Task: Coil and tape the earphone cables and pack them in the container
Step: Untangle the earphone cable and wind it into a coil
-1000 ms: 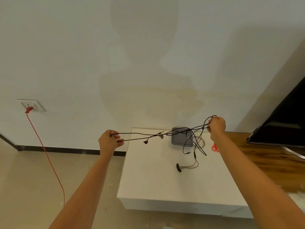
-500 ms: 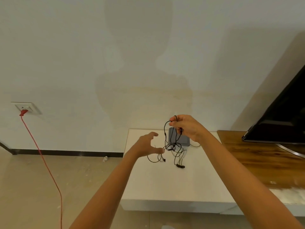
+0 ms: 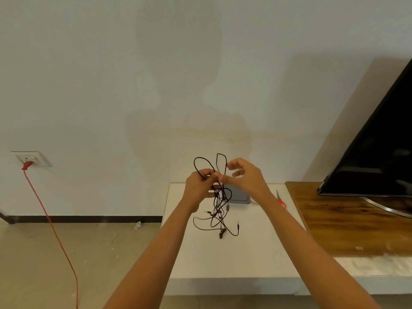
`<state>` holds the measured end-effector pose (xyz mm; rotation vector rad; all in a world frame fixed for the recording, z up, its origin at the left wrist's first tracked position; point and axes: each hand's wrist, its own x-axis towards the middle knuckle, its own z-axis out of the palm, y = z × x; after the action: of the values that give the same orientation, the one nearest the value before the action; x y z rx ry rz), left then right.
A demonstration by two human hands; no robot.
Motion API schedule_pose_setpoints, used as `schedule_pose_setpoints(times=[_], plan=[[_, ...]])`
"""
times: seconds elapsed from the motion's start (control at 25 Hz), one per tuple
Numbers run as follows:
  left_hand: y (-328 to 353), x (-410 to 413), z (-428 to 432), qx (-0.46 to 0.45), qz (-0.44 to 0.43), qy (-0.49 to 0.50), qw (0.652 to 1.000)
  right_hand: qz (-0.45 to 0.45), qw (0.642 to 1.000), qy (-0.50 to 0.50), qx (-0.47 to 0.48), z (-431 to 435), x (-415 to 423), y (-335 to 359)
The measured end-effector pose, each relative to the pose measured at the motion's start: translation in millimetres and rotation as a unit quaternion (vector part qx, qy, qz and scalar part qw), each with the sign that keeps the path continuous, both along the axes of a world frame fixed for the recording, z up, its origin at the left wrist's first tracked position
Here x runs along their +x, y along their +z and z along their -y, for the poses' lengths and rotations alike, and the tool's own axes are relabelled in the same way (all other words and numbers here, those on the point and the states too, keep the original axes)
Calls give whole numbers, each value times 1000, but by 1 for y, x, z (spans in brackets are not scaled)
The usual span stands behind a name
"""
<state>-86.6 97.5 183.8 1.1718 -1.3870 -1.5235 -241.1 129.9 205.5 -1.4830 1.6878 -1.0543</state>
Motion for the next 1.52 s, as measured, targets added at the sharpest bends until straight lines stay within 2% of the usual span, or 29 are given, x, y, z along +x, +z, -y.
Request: schedule_pose_setpoints(times=[0.12, 0.24, 0.36, 0.56, 0.68, 0.8, 0.92, 1.0, 1.04, 1.12, 1.16, 1.24, 1.28, 1.4, 1.52], plan=[[14, 2, 1, 1, -46, 20, 999, 32, 999, 2, 26, -17, 7, -48], [23, 12, 2, -29, -68, 75, 994, 176, 983, -54, 3, -27, 4, -71], [28, 32, 7, -32, -93, 139, 985, 286, 953, -87, 50, -33, -12, -76], [43, 43, 3, -78, -116, 220, 965, 286, 935, -167, 125, -31, -29, -97], [65, 52, 7, -112, -149, 259, 948, 289, 895, -274, 203, -32, -41, -124], [86, 60, 11, -145, -135, 248, 948, 276, 861, -344, 252, -38, -48, -143], [97, 58, 10, -164, -118, 208, 957, 282, 839, -374, 277, -40, -48, -153], [100, 54, 8, -153, -117, 183, 964, 273, 852, -351, 275, -37, -43, -151], [99, 50, 7, -143, -117, 169, 968, 244, 880, -315, 260, -34, -38, -146], [97, 40, 3, -123, -127, 139, 974, 142, 960, -165, 178, -28, -24, -134], [96, 33, 0, -116, -134, 123, 976, 88, 984, -57, 143, -26, -14, -128], [97, 15, -5, -104, -141, 86, 981, -9, 986, 113, 125, -23, 13, -121], [100, 7, -8, -100, -146, 67, 982, -29, 979, 150, 134, -22, 25, -125], [117, -9, -9, -114, -157, 33, 980, 13, 977, 160, 142, -21, 56, -152], [138, -9, -1, -154, -140, 33, 978, 57, 984, 97, 134, -25, 74, -164]])
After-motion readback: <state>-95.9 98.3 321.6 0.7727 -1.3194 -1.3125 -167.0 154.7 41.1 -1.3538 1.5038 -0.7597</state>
